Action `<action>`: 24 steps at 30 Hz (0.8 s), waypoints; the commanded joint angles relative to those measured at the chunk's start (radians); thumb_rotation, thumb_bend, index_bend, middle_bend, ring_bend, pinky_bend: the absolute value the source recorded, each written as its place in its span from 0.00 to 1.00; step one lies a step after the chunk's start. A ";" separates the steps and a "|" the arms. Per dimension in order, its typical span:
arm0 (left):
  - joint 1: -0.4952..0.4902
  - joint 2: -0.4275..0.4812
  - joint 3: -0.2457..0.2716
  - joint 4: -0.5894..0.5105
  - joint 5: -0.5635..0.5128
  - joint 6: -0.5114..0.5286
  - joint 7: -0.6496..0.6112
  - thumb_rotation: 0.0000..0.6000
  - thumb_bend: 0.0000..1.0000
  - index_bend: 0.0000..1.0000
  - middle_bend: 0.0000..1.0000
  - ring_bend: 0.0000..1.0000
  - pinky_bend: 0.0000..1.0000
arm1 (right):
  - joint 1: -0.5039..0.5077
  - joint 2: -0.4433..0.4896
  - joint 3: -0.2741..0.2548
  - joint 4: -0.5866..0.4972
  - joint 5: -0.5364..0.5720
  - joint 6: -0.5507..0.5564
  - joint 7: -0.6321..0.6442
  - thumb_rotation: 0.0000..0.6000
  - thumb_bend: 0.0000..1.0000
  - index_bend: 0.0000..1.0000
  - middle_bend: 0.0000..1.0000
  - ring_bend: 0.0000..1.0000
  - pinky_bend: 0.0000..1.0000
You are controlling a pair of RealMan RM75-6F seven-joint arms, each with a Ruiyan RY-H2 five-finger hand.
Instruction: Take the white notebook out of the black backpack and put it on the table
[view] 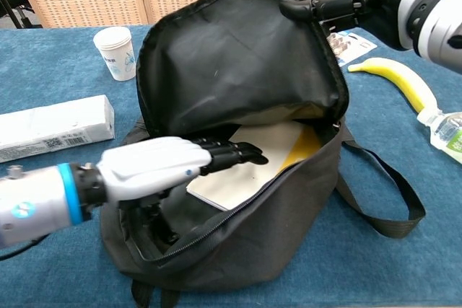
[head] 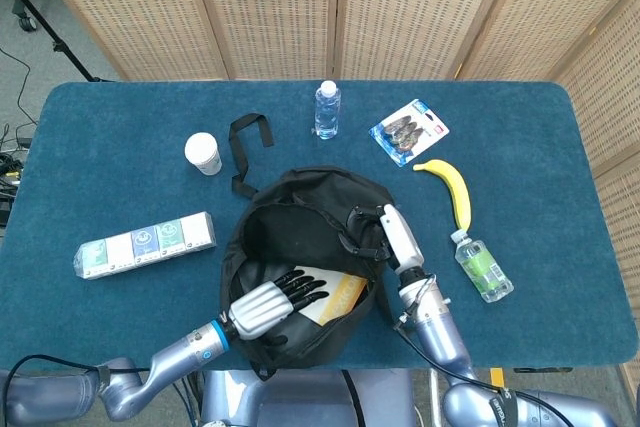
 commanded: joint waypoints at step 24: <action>-0.091 -0.220 -0.056 0.232 -0.130 -0.014 0.105 1.00 0.23 0.02 0.00 0.00 0.02 | 0.006 0.059 -0.003 -0.055 0.003 0.003 0.029 1.00 0.83 0.69 0.67 0.54 0.62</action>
